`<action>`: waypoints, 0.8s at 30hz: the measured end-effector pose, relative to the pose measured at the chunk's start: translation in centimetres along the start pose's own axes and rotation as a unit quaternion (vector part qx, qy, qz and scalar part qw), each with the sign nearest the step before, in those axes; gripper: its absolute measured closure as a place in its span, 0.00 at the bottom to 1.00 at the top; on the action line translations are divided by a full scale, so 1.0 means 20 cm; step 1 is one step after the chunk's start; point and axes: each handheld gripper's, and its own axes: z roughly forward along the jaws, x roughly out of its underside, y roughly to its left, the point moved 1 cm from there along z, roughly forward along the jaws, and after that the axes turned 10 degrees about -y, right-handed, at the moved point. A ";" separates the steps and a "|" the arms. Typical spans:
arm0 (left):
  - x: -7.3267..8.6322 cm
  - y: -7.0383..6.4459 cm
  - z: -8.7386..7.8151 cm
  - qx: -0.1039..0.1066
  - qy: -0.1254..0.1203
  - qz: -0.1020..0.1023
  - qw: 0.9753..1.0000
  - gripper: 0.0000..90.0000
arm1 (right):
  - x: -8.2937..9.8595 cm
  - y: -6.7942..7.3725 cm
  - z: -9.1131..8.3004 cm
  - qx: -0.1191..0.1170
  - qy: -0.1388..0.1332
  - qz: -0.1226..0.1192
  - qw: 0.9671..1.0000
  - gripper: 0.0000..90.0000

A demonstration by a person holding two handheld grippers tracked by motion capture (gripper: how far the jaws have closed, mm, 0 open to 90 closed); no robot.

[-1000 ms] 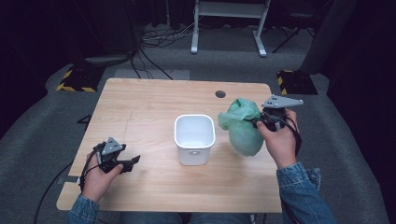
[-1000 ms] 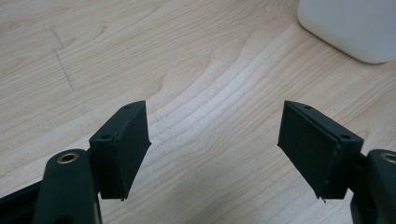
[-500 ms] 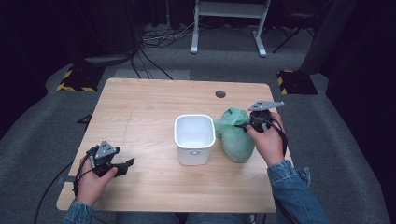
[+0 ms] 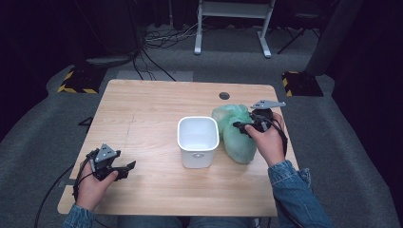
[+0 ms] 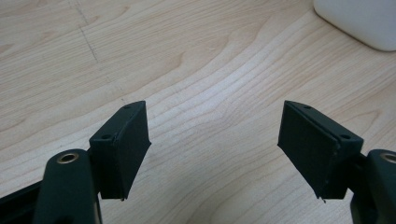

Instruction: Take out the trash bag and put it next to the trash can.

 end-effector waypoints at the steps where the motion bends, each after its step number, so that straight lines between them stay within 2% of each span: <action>1: 0.00 0.00 0.00 0.001 0.000 -0.001 1.000 0.27 | 0.00 0.00 -0.02 0.001 -0.001 0.003 1.000 0.38; 8: -0.01 -0.01 0.02 0.005 -0.001 0.003 1.000 0.27 | 0.03 0.01 -0.14 0.010 -0.004 0.010 1.000 0.33; 9: -0.01 -0.02 0.02 0.006 0.003 0.004 1.000 0.27 | 0.04 0.00 -0.18 0.013 -0.002 0.011 1.000 0.31; 10: -0.01 -0.02 0.02 0.006 0.003 0.004 1.000 0.27 | 0.04 0.00 -0.18 0.013 -0.002 0.011 1.000 0.31; 11: -0.01 -0.02 0.03 0.005 0.001 0.003 1.000 0.27 | 0.06 0.00 -0.23 0.018 -0.002 0.013 1.000 0.31; 12: -0.01 -0.02 0.03 0.008 0.002 0.004 1.000 0.27 | 0.06 0.00 -0.23 0.018 -0.002 0.013 1.000 0.31; 13: -0.01 -0.02 0.03 0.008 0.003 0.005 1.000 0.27 | 0.08 0.00 -0.27 0.022 -0.004 0.016 1.000 0.30; 18: -0.02 -0.04 0.05 0.012 0.004 0.010 1.000 0.27 | 0.12 -0.01 -0.34 0.028 0.000 0.022 0.999 0.29; 24: -0.03 -0.04 0.07 0.017 0.007 0.008 1.000 0.27 | 0.22 -0.05 -0.47 0.051 0.007 0.028 0.998 0.28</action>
